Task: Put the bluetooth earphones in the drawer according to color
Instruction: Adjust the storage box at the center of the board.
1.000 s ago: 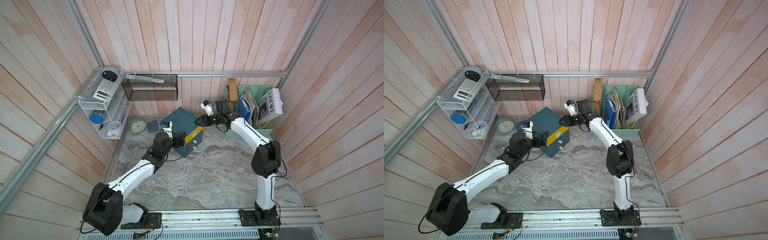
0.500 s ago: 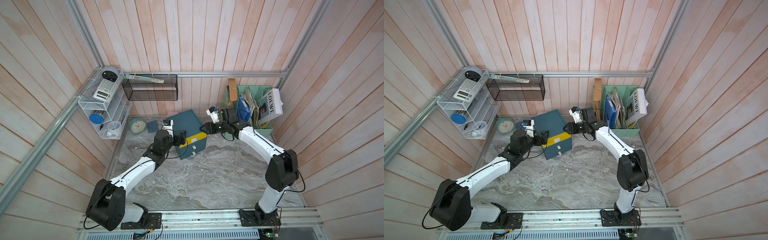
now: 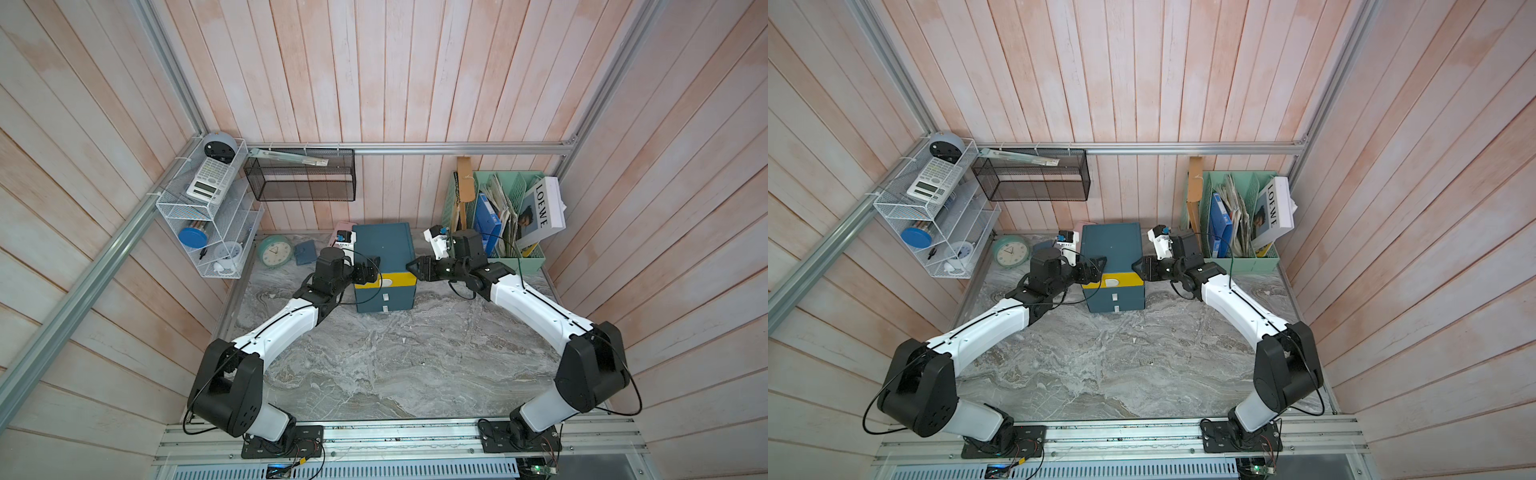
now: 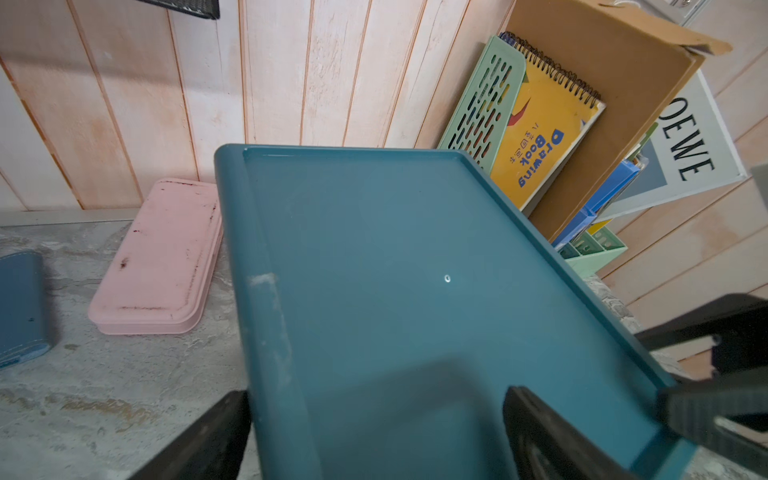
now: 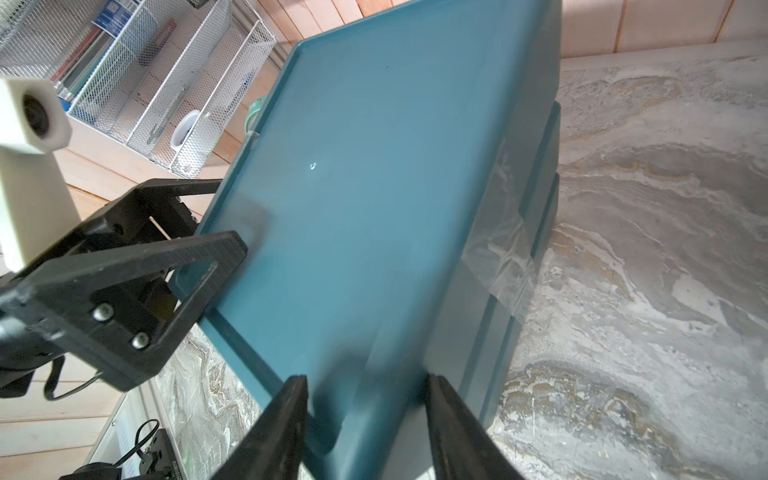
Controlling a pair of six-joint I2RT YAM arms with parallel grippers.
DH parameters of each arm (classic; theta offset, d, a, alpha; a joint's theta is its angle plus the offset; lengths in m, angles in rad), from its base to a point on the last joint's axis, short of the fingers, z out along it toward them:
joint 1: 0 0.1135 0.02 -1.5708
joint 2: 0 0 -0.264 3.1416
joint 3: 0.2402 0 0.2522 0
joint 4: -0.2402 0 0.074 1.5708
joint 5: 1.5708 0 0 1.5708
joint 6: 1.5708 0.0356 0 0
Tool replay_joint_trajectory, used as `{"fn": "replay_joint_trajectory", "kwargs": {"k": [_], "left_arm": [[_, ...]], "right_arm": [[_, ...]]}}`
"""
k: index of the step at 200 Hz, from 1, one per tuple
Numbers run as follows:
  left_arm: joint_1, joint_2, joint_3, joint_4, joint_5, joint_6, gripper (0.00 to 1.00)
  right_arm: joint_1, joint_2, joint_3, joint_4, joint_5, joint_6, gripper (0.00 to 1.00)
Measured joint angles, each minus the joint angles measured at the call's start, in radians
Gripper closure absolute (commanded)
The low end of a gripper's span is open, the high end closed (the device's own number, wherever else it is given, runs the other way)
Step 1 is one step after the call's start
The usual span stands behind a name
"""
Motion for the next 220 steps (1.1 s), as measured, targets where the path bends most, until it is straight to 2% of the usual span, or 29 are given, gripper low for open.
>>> {"fn": "replay_joint_trajectory", "kwargs": {"k": [45,80,119,187,220], "left_arm": [[0.000,0.013,0.012,0.000,0.010,0.000,0.00],[0.001,0.011,0.013,-0.003,0.008,0.003,0.00],[-0.005,-0.013,0.011,-0.029,-0.008,0.025,0.00],[-0.011,-0.247,-0.050,-0.026,-0.080,0.079,0.00],[-0.011,-0.340,-0.059,-0.069,-0.103,0.149,0.00]], "right_arm": [[0.008,-0.028,-0.047,0.042,0.019,0.030,0.48],[0.012,-0.028,-0.047,0.043,0.025,0.034,0.42],[0.022,-0.030,-0.041,0.024,0.031,0.021,0.39],[0.034,-0.082,-0.040,-0.051,0.135,-0.061,0.32],[0.037,-0.124,-0.040,-0.143,0.185,-0.124,0.31]]}}
